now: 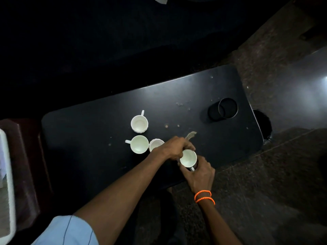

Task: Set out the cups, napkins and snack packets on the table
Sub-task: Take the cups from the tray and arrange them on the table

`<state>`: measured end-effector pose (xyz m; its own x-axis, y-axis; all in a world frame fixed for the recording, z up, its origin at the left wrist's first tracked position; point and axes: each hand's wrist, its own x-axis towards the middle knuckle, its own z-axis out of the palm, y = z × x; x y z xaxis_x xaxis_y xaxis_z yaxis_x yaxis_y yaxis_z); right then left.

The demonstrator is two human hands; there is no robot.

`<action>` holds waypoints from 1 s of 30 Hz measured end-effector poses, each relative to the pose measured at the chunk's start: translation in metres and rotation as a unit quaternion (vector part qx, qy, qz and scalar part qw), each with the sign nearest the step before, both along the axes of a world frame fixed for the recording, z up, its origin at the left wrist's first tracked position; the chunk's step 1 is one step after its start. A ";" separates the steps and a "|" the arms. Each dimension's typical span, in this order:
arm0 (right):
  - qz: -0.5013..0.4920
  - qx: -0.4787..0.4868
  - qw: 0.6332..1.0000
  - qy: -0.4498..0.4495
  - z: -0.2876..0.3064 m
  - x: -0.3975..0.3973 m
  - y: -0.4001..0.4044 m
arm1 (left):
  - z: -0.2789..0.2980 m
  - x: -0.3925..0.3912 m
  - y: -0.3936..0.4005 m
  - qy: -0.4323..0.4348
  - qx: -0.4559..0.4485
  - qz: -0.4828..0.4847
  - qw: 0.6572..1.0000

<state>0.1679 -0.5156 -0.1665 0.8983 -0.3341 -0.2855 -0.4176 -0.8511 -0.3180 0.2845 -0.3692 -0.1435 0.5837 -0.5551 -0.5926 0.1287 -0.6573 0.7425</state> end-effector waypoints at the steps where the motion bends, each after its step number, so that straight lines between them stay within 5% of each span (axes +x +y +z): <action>1: -0.004 -0.001 1.000 0.000 -0.001 -0.001 0.000 | -0.001 -0.001 -0.001 0.001 0.001 0.003 1.000; 10: 0.008 -0.016 1.000 0.009 0.002 -0.002 -0.002 | -0.010 -0.009 0.004 -0.002 -0.030 0.052 0.998; 17: 0.086 -0.034 0.992 -0.090 0.013 0.017 0.030 | -0.006 0.004 0.061 -0.067 0.021 0.351 0.934; 23: 0.234 0.023 0.970 -0.058 0.008 0.039 0.083 | -0.006 0.000 0.093 -0.038 0.109 0.194 0.974; 30: 0.187 0.011 0.982 -0.026 -0.004 0.042 0.103 | 0.006 -0.002 0.092 -0.087 0.159 0.065 0.981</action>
<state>0.2095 -0.4126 -0.1705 0.9707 0.0278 -0.2388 -0.0597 -0.9342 -0.3517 0.2823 -0.2774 -0.1379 0.7457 -0.2721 -0.6081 0.1160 -0.8458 0.5207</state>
